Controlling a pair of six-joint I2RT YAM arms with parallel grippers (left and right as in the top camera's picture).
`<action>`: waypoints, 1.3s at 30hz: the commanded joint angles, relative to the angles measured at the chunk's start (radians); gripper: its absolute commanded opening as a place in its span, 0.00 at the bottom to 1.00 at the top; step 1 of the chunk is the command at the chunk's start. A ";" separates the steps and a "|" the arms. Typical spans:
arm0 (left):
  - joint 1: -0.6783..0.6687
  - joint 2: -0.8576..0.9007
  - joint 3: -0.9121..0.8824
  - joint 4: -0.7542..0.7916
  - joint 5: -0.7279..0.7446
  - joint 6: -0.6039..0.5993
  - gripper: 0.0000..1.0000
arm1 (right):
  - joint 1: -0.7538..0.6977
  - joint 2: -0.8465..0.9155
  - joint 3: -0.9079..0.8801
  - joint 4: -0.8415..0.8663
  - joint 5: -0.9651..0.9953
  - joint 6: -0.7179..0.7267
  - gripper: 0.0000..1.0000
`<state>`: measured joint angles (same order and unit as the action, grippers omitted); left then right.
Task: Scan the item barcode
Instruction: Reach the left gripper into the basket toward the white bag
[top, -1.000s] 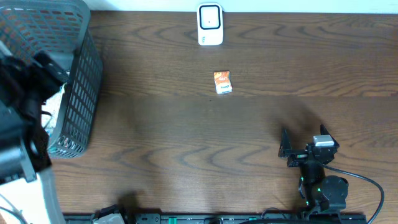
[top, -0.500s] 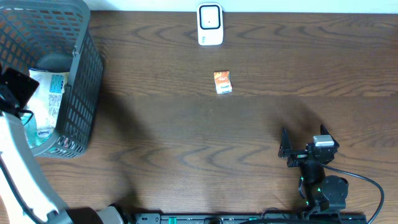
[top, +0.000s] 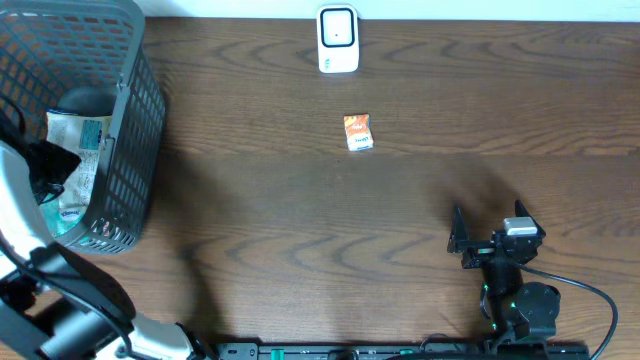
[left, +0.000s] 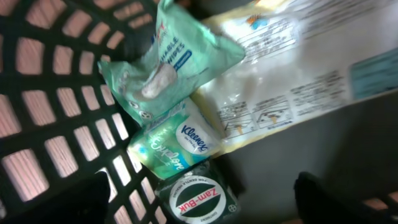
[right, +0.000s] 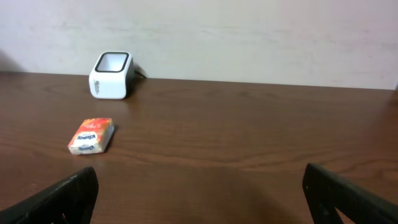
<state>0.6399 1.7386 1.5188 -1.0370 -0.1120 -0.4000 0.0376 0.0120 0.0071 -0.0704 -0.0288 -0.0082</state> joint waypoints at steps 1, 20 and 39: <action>0.005 0.055 -0.010 -0.006 -0.012 0.012 0.89 | -0.004 -0.005 -0.001 -0.005 0.000 0.000 0.99; 0.003 0.253 -0.012 0.018 -0.013 -0.006 0.88 | -0.004 -0.005 -0.001 -0.005 0.000 0.000 0.99; 0.004 0.282 -0.021 0.020 -0.030 -0.006 0.43 | -0.004 -0.005 -0.001 -0.005 0.000 0.000 0.99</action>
<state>0.6399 2.0029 1.5131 -0.9989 -0.1352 -0.3969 0.0376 0.0120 0.0071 -0.0704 -0.0288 -0.0082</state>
